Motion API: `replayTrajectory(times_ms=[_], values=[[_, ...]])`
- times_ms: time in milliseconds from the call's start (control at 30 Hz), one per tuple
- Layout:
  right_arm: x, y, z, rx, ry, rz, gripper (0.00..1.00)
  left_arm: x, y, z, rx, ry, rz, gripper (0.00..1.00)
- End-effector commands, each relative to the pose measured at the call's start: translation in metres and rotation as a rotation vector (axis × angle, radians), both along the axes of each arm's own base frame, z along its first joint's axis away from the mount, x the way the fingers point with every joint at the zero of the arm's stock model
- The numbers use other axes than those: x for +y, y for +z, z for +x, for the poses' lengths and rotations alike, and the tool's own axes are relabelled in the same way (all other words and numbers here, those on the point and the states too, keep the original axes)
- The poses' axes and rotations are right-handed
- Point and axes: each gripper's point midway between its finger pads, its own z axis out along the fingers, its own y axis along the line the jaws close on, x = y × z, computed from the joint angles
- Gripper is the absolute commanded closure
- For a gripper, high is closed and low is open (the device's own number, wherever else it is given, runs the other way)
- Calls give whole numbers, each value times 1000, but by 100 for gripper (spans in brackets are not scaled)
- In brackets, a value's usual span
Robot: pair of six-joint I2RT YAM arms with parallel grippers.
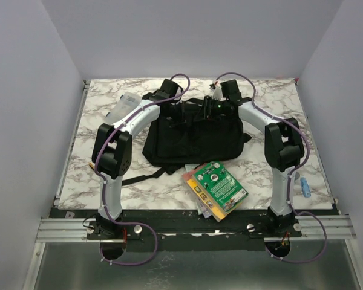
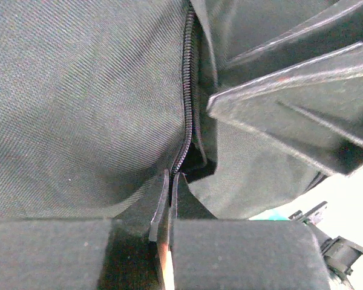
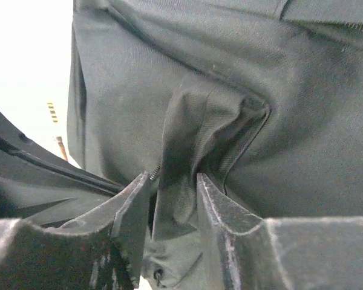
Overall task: Pack the student bag
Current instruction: Place the stationery in the student bag.
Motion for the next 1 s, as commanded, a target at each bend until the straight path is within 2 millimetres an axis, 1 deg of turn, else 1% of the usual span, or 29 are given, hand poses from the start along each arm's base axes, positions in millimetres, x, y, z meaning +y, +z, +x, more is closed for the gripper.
replayTrajectory(times_ms=[0,100,200,267,300,333,367,433,533,600,633,700,800,867,933,967], values=[[-8,8,-8,-47,-30,-135,56,-15,23,-9,-15,-67,-96,100],[-14,10,-19,-77,-58,-170,45,-15,23,-10,-11,-62,-100,100],[-28,18,-31,-109,-92,-212,38,-18,23,-11,2,-64,-113,100],[-37,30,-41,-155,-90,-229,30,-18,24,-12,5,-65,-119,100],[-42,42,-47,-187,-94,-232,27,-18,24,-12,5,-61,-118,100],[-50,44,-52,-202,-107,-260,24,-18,25,-12,3,-61,-119,100],[-58,53,-57,-227,-127,-280,22,-18,26,-12,4,-63,-122,100],[-80,63,-65,-262,-183,-343,18,-19,27,-13,4,-67,-128,100],[-123,72,-74,-282,-321,-455,14,-20,29,-13,5,-71,-136,100],[-166,69,-82,-261,-467,-535,10,-20,31,-14,5,-74,-140,100],[-183,70,-87,-257,-523,-550,9,-21,33,-14,6,-76,-147,100],[-223,59,-99,-216,-631,-581,10,-22,35,-15,10,-78,-155,100],[-285,44,-113,-139,-839,-620,9,-23,36,-16,12,-81,-161,100],[-321,40,-124,-86,-999,-657,8,-24,37,-16,15,-83,-167,100],[-352,33,-138,-18,-1146,-685,4,-25,36,-17,22,-84,-171,100],[-367,29,-145,19,-1199,-686,4,-25,36,-16,23,-86,-172,100]])
